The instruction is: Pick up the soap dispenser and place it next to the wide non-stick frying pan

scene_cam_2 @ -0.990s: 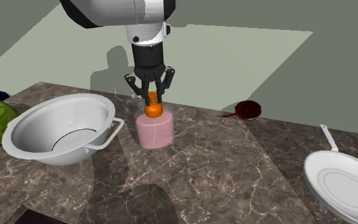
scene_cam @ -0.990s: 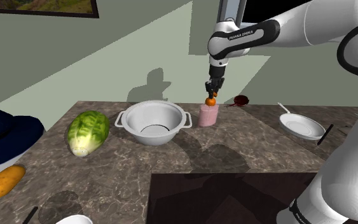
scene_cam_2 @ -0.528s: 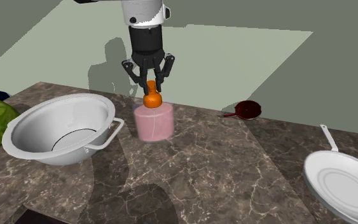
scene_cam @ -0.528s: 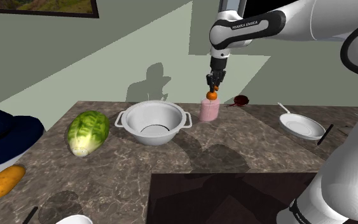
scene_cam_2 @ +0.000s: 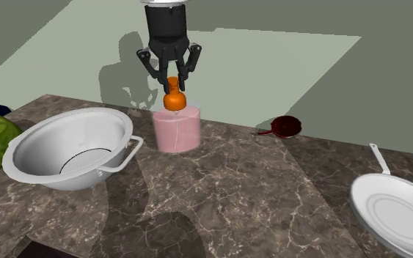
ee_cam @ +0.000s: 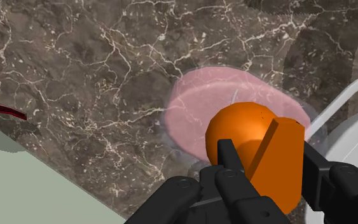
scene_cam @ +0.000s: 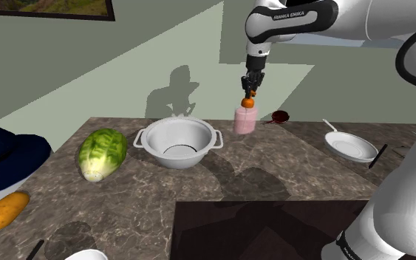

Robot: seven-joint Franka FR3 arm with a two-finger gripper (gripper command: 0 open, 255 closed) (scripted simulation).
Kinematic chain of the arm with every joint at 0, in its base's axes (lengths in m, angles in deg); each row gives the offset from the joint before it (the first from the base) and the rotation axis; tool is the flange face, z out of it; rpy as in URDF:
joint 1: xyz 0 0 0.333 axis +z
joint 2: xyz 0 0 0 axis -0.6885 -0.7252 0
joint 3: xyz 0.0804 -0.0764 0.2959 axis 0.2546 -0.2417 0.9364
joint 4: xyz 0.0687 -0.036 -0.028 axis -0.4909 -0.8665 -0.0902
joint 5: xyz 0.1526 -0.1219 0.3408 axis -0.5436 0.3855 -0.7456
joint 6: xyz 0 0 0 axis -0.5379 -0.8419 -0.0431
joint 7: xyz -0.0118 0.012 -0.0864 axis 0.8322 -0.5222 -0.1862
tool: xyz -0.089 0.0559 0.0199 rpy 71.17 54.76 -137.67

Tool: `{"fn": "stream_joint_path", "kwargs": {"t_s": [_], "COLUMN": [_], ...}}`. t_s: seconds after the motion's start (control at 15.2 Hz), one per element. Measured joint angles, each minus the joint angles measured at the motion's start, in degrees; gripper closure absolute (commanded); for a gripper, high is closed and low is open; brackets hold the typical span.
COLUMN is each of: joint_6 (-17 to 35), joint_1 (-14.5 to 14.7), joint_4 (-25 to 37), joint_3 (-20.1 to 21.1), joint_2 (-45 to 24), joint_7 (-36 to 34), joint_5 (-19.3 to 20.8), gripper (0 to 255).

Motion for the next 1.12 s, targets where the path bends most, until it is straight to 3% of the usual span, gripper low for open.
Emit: {"fn": "stream_joint_path", "kwargs": {"t_s": [1.12], "joint_6": [-14.0], "joint_1": [-0.3], "joint_4": [16.8], "joint_3": [-0.2], "joint_2": [-2.8], "joint_7": [0.4], "joint_5": [-0.6], "gripper": [255]}}
